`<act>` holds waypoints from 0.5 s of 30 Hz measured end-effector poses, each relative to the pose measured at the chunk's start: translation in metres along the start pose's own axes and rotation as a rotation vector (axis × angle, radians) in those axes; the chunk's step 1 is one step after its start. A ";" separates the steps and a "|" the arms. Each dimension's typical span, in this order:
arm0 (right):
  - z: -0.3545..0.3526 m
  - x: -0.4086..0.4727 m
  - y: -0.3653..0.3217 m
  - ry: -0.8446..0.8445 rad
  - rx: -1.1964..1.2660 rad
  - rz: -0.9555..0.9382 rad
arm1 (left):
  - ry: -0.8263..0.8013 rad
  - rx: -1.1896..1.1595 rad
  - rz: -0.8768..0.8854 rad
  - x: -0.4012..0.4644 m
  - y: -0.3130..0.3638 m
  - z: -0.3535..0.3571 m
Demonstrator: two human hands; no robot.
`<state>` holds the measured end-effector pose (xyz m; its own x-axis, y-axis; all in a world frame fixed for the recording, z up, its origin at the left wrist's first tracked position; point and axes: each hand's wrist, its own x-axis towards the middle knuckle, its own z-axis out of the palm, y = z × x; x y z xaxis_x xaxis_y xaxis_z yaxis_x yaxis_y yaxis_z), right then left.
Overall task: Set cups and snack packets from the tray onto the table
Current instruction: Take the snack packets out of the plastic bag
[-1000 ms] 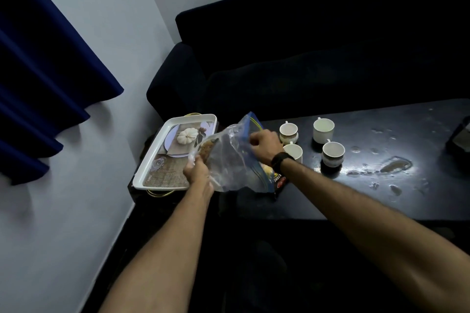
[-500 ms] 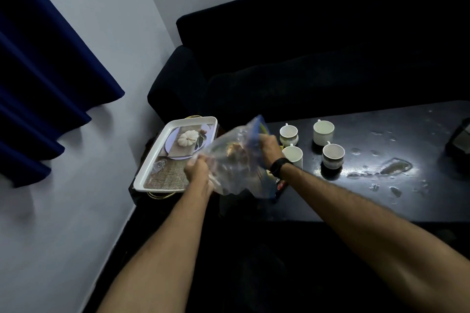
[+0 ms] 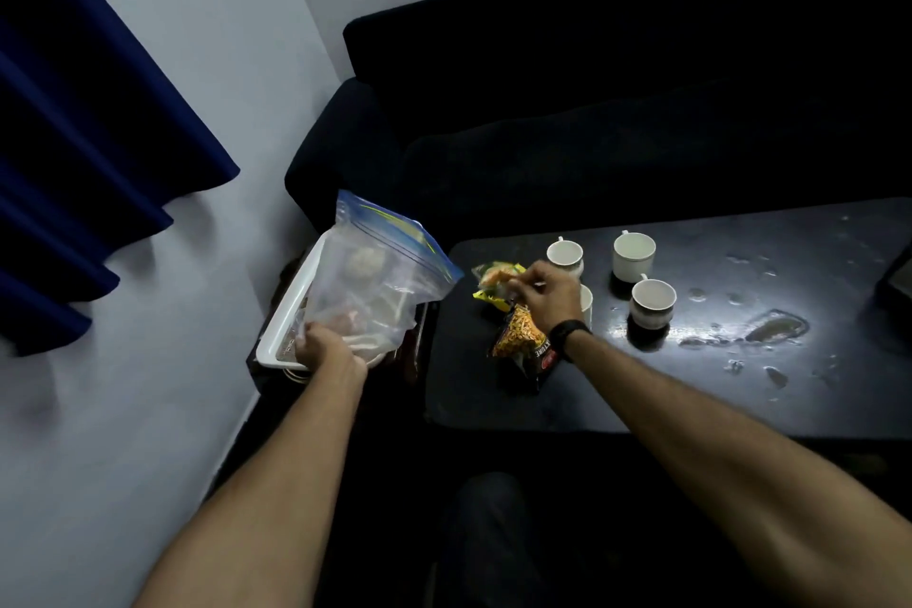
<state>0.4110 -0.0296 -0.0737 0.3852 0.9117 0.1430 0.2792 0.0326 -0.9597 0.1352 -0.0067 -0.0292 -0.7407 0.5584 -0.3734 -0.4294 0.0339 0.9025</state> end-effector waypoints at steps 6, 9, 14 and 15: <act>0.045 -0.015 0.015 -0.450 -0.613 -0.357 | -0.159 0.013 -0.161 -0.003 -0.007 -0.001; 0.053 -0.015 0.020 -0.595 -0.915 -0.415 | -0.187 0.029 -0.181 -0.005 -0.014 0.002; 0.046 -0.008 0.021 -0.605 -0.979 -0.430 | -0.167 0.041 -0.185 -0.014 -0.027 0.008; 0.041 -0.007 0.022 -0.550 -0.923 -0.431 | -0.166 0.033 -0.188 -0.016 -0.029 0.010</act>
<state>0.3780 -0.0183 -0.1059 -0.2699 0.9601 0.0731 0.9176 0.2795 -0.2826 0.1647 -0.0089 -0.0471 -0.5530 0.6683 -0.4976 -0.5327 0.1755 0.8279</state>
